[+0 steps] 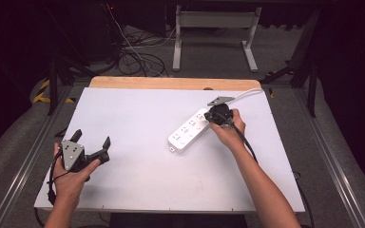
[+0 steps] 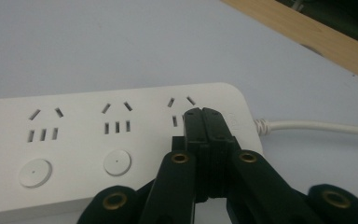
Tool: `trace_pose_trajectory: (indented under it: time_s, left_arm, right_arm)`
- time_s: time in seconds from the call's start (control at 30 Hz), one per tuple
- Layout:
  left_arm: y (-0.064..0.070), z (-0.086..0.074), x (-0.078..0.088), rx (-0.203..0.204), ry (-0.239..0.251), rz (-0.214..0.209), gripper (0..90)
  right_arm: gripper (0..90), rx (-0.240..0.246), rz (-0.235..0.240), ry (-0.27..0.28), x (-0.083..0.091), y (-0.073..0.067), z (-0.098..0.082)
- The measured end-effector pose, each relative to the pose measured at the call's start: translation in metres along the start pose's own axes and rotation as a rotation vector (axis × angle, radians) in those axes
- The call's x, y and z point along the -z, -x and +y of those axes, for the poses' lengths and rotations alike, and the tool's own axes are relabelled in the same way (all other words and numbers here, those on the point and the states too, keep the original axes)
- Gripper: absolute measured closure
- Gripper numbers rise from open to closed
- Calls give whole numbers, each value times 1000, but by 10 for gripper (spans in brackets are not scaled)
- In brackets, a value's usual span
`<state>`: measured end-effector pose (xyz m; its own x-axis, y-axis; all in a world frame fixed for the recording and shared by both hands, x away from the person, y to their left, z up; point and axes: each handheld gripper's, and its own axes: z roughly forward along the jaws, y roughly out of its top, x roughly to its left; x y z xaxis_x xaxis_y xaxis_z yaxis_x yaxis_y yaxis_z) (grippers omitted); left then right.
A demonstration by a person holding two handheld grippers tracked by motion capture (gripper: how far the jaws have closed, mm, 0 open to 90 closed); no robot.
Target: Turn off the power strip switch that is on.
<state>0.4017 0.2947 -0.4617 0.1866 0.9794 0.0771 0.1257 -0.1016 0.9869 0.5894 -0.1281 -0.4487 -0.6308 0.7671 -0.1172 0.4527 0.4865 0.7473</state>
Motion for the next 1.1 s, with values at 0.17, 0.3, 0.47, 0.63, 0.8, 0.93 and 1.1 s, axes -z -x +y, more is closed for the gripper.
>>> trace_pose_trajectory:
  time_s: [0.17, 0.3, 0.47, 0.63, 0.8, 0.93, 1.1]
  left_arm:
    - [-1, -1, 0, 1, -4, -2, 45]
    - [-1, 0, 1, 1, -3, 2, 45]
    - [0, 0, 0, 2, -2, -1, 44]
    - [-1, -1, 0, 4, -5, -2, 43]
    - [0, 0, 0, 3, -5, -2, 42]
    - [1, 0, 0, 0, -4, -6, 42]
    - [1, 0, 0, -4, -8, -6, 43]
  right_arm:
    - [900, 13, -13, -14, -4, -2, -1]
    - [900, 8, -14, -12, -3, -1, -1]
    - [900, 9, -13, -24, -5, -1, -3]
    - [900, 14, -14, -25, -6, -4, -2]
    - [900, 13, -28, -20, -8, -6, -4]
    - [900, -4, -28, -15, -8, -5, -5]
    - [900, -20, -29, -6, -8, -5, -7]
